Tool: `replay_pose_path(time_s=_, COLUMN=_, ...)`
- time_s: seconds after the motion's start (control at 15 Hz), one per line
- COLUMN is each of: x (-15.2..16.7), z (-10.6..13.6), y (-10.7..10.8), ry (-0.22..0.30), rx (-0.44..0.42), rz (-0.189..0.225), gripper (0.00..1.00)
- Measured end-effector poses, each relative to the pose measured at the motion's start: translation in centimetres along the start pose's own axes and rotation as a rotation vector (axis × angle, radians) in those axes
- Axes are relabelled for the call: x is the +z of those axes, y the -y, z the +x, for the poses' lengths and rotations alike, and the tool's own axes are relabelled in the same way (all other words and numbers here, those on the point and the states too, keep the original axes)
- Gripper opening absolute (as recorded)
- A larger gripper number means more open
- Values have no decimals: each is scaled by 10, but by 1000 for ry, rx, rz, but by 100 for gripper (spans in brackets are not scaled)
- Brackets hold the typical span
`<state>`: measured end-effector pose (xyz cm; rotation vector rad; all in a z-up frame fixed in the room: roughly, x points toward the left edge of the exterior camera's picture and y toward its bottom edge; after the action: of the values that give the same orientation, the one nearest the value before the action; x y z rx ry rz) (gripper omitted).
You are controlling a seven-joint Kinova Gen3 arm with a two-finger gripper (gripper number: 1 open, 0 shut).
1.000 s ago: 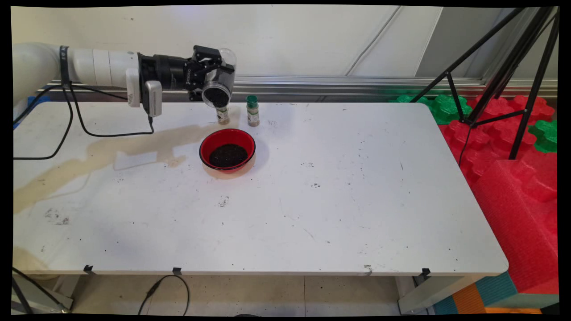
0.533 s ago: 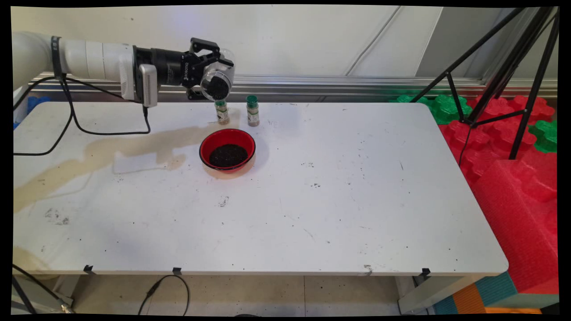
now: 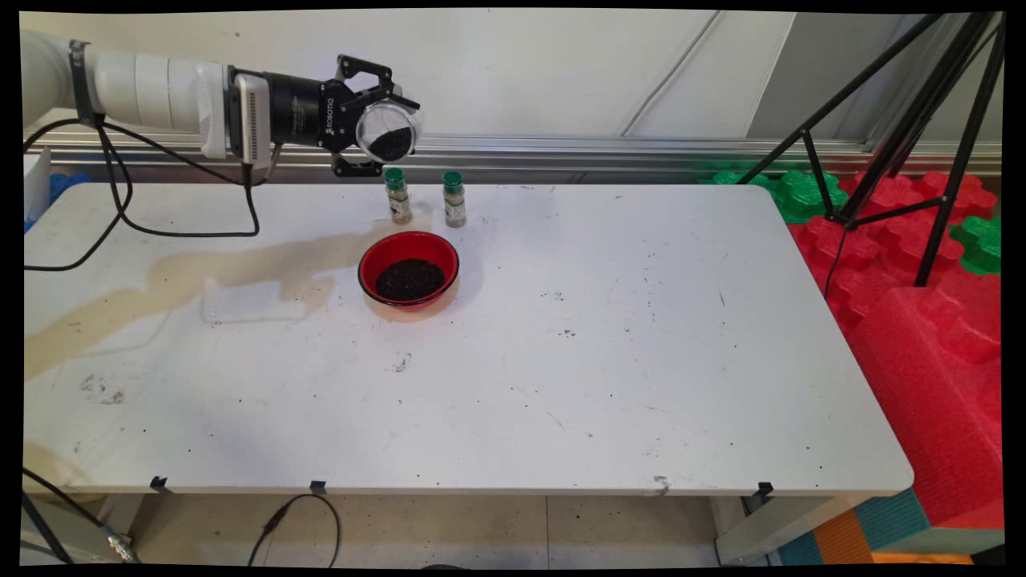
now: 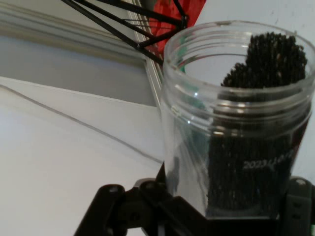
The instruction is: Pour the black seasoning powder in the red bowl
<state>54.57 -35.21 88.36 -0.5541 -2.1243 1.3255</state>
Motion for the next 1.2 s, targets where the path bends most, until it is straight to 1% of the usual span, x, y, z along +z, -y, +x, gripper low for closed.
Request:
replay_pose_path(time_s=0.33, x=-5, z=18, y=11, ry=-23, rx=-140, rz=-20, gripper=0)
replay_pose_path(time_s=0.47, x=-6, z=23, y=14, ry=-31, rx=-182, rz=-29, gripper=0)
replay_pose_path(time_s=0.87, x=-7, z=43, y=25, ry=-65, rx=-364, rz=-64, gripper=0)
replay_pose_path(time_s=1.2, x=-4, z=57, y=30, ry=-98, rx=-515, rz=-100, gripper=0)
